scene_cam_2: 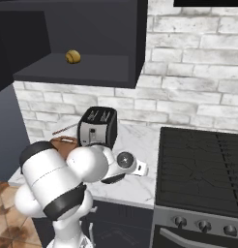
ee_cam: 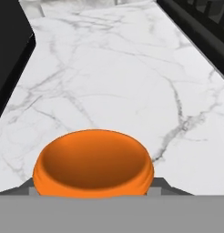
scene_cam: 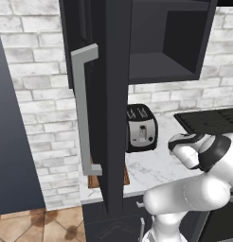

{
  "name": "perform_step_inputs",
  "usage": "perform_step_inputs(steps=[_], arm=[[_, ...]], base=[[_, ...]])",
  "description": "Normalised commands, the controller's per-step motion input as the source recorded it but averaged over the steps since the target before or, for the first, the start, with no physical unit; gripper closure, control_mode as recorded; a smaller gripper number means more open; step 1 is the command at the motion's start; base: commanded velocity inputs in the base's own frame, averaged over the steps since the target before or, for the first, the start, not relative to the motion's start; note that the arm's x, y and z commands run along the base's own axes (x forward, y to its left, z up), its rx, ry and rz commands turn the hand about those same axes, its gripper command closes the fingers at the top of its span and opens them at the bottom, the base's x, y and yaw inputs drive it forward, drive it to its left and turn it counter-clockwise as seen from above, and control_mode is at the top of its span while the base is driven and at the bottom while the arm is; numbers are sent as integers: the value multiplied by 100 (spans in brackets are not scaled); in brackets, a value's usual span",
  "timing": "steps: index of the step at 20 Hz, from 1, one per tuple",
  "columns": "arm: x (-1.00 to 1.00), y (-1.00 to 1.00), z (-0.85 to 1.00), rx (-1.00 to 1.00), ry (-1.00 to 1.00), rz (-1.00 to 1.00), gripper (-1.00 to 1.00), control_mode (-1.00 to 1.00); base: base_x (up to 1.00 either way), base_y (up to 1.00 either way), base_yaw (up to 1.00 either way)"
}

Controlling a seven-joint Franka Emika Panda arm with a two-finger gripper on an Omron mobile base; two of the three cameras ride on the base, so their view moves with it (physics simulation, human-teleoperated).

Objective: Pick the bread, place it on the cutting board, pick the jam, place it on the counter, and close the cabinet.

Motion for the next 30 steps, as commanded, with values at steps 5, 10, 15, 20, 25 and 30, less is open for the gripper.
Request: perform_step_inputs(steps=[5, 10, 15, 20, 25, 30], arm=[[0, 0, -23, -2, -5, 0, 100, -100], [0, 0, -17, -2, -8, 0, 100, -100], [0, 0, -3, 0, -1, 0, 100, -100], [0, 0, 0, 0, 0, 0, 100, -100], [0, 0, 0, 0, 0, 0, -100, -100], [-14, 0, 0, 0, 0, 0, -100, -100]], base=[[0, 0, 0], [0, 0, 0], [0, 0, 0], [0, 0, 0], [0, 0, 0], [0, 0, 0]])
